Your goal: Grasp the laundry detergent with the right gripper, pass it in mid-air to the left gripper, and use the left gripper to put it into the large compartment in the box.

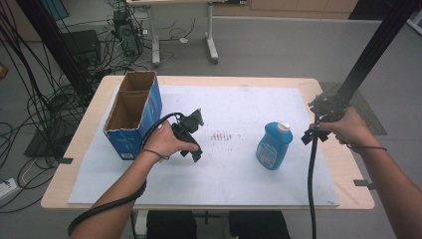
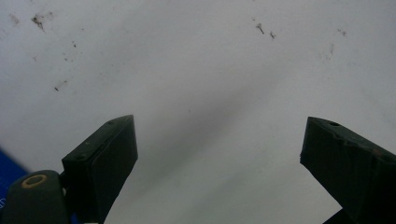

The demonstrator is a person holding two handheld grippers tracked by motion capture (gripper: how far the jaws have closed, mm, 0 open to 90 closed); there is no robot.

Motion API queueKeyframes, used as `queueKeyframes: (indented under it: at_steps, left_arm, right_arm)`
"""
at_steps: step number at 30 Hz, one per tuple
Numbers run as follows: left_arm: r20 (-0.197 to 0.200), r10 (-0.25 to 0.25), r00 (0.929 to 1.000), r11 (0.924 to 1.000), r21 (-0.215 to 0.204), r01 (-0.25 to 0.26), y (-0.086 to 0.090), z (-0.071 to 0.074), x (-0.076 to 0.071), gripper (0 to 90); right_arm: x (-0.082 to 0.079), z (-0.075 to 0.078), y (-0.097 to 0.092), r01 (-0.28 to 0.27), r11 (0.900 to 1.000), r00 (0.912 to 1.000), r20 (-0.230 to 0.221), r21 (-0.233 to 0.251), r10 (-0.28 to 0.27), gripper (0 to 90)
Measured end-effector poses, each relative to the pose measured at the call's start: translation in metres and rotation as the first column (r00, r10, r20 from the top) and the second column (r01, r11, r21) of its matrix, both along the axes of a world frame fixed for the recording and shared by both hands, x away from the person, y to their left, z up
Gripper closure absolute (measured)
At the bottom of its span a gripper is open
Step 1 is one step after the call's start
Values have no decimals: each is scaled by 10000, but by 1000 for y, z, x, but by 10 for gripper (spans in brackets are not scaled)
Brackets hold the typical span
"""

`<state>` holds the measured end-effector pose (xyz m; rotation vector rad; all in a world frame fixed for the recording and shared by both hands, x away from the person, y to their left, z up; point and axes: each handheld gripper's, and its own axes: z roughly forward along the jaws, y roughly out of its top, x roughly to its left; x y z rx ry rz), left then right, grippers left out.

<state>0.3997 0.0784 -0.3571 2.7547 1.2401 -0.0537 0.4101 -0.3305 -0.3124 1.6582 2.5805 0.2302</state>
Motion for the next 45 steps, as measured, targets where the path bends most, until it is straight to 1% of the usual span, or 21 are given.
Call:
queueKeyframes:
  at_steps: [5,8,17,29,34,40,45]
  left_arm:
    - [17,-11,10000,10000,-22,11,0,2,0,112]
    - [-4,10,10000,10000,35,-10,1,5,1,111]
    - [-49,5,10000,10000,3,-5,2,6,1,111]
    - [-52,82,10000,9999,-134,-83,4,8,1,110]
    - [-56,84,9999,9998,-189,-85,4,7,0,108]
    - [-54,37,10000,9997,-236,-38,2,6,-1,108]
    - [-78,22,10000,9996,-272,-24,1,4,-1,108]
  right_arm:
    - [-1,-1,-1,5,10000,10000,17,14,-5,94]
    - [-2,1,-3,-5,10000,9999,124,42,4,93]
    - [-4,2,-6,-114,9998,9994,332,151,109,92]
    - [-7,2,-2,-253,9997,9987,452,64,250,90]
    - [-8,1,-3,-218,9997,9985,502,50,215,90]
    - [-14,-2,-8,-163,9993,9976,676,326,140,89]
    - [-18,-5,-10,-187,9988,9962,863,456,148,87]
